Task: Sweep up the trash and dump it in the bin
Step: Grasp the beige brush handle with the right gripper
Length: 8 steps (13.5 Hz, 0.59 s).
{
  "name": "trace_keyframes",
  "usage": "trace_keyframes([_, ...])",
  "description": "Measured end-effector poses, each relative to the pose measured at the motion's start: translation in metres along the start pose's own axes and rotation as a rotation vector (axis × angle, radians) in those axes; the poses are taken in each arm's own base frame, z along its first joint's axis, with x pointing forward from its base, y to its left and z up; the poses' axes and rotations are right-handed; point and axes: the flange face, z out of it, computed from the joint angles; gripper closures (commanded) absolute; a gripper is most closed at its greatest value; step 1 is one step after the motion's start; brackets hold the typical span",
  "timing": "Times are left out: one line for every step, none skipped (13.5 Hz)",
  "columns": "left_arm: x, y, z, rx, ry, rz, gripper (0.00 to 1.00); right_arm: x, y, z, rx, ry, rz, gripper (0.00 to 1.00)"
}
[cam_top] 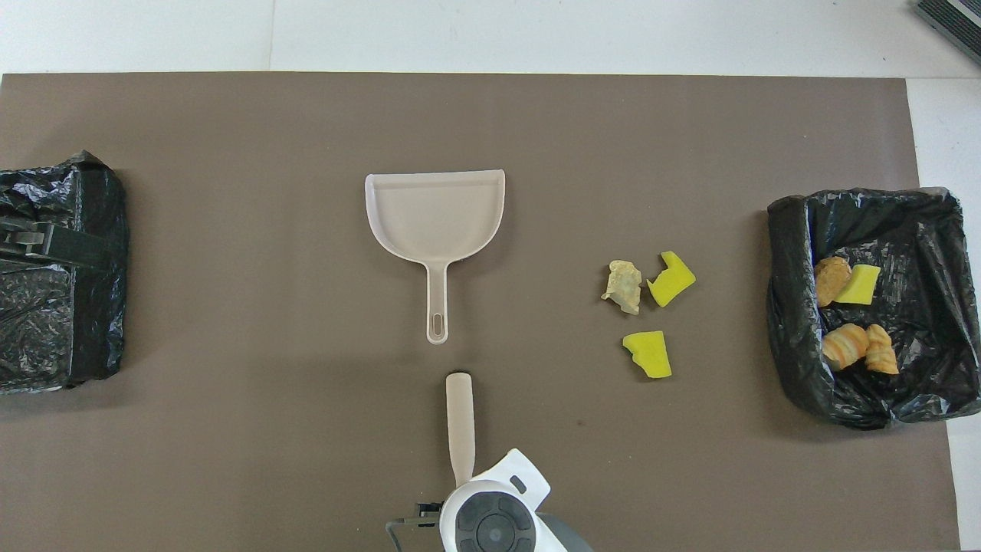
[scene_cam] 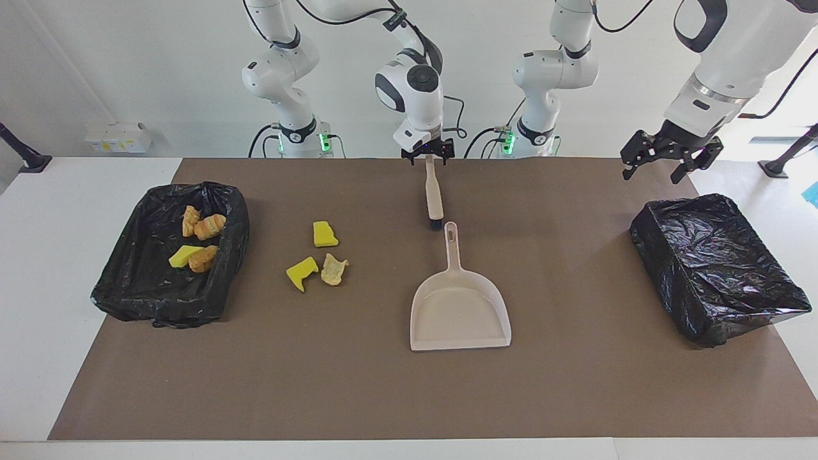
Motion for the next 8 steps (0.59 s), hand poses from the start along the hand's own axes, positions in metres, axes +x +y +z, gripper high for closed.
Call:
trace_keyframes([0.0000, 0.0003, 0.0000, 0.000, 0.000, -0.002, 0.00, 0.0002, 0.0001, 0.0000, 0.000, 0.000, 0.001, 0.70])
trace_keyframes([0.0001, 0.0014, 0.0002, 0.000, -0.001, -0.001, 0.00, 0.0002, 0.0001, -0.0001, 0.000, 0.000, 0.001, 1.00])
trace_keyframes([0.0000, 0.0020, 0.0004, 0.000, -0.002, 0.000, 0.00, 0.0002, 0.0001, -0.0001, 0.001, 0.000, 0.001, 1.00])
trace_keyframes([0.0000, 0.0022, 0.0007, 0.000, -0.003, 0.000, 0.00, 0.0003, -0.0001, -0.0004, 0.001, 0.000, 0.001, 1.00])
trace_keyframes([0.0000, 0.0024, 0.0007, 0.000, -0.003, 0.001, 0.00, 0.0006, -0.0001, -0.0006, 0.002, 0.000, 0.002, 1.00])
trace_keyframes([0.0001, 0.0029, 0.0007, 0.000, -0.003, 0.002, 0.00, 0.0016, 0.0004, -0.0010, 0.004, -0.001, 0.008, 1.00])
trace_keyframes([0.0001, 0.0032, 0.0008, 0.000, -0.003, 0.002, 0.00, 0.0046, 0.0015, -0.0020, 0.006, -0.001, 0.016, 1.00])
trace_keyframes([0.0001, 0.0034, 0.0008, 0.000, -0.003, 0.003, 0.00, 0.0081, 0.0028, -0.0034, 0.009, 0.001, 0.024, 1.00])
